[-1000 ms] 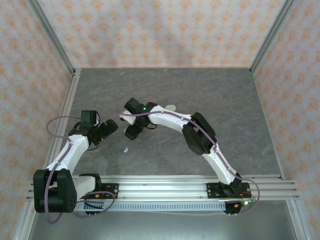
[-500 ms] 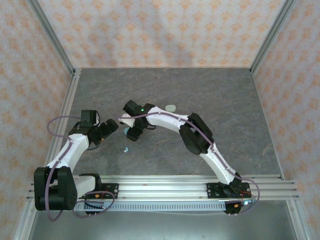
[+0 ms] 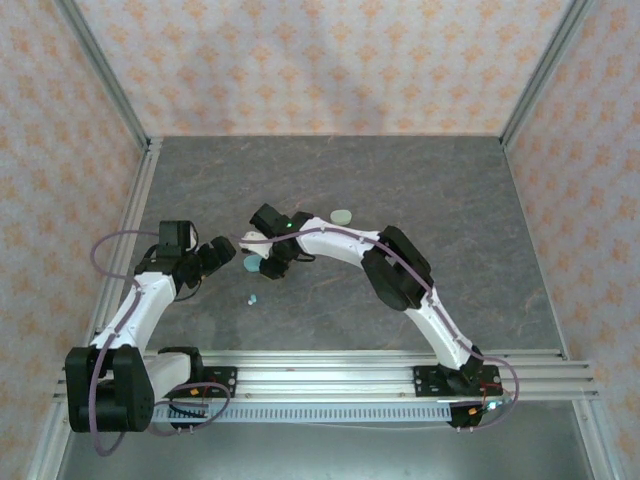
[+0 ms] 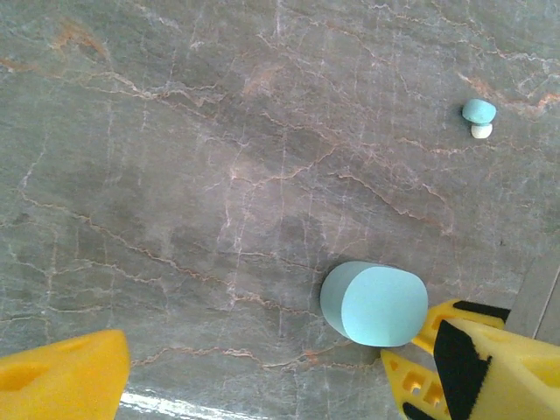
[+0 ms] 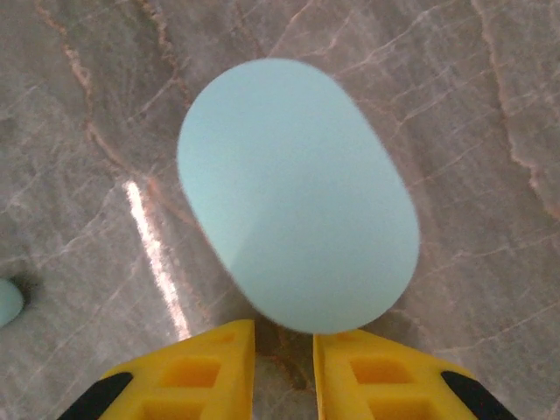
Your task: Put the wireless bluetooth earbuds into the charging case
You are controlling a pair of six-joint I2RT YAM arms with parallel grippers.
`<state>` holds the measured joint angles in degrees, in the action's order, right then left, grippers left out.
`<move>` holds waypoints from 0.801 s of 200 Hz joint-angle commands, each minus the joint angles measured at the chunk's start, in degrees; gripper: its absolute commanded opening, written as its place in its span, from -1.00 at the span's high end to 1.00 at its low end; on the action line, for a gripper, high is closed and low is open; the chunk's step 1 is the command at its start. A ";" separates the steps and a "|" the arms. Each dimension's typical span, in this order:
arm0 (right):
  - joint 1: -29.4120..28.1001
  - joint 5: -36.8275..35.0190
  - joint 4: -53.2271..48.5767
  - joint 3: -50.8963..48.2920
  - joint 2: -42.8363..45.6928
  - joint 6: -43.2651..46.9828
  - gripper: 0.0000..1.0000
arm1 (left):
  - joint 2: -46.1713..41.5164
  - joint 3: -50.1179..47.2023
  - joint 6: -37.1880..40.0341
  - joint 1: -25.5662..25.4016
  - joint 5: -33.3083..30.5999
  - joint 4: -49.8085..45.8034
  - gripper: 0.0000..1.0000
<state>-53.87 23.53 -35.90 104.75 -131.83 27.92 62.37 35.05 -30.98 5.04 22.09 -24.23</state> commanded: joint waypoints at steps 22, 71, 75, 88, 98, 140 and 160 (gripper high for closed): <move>-0.67 1.84 3.43 -6.62 5.98 0.62 -0.14 | -2.81 0.98 2.25 0.63 -0.67 -3.15 -0.81; -0.70 2.87 4.06 -4.97 5.09 7.10 -0.43 | -3.24 0.81 2.08 0.58 -0.61 -3.04 -0.81; -0.71 2.93 4.36 -4.68 4.84 7.45 -0.44 | -3.15 0.81 2.04 0.53 -0.52 -2.94 -0.81; -0.58 2.97 4.48 -2.96 3.52 7.92 -0.46 | -2.82 0.90 1.87 0.59 -0.44 -2.54 -0.81; -0.62 2.94 4.03 -1.22 2.35 7.96 -0.47 | -2.48 0.99 1.77 0.60 -0.21 -2.40 -0.81; -0.36 4.13 3.76 4.44 -1.94 6.88 -0.49 | -1.56 1.23 2.32 0.58 -0.46 -1.96 -0.81; -0.35 4.68 2.02 6.61 -3.73 7.27 -0.49 | -1.29 1.29 2.66 0.64 -0.55 -2.14 -0.81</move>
<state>-54.17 26.57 -32.51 107.66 -132.40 34.00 60.64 35.16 -29.91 5.67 21.67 -26.09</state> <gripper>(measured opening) 0.742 0.905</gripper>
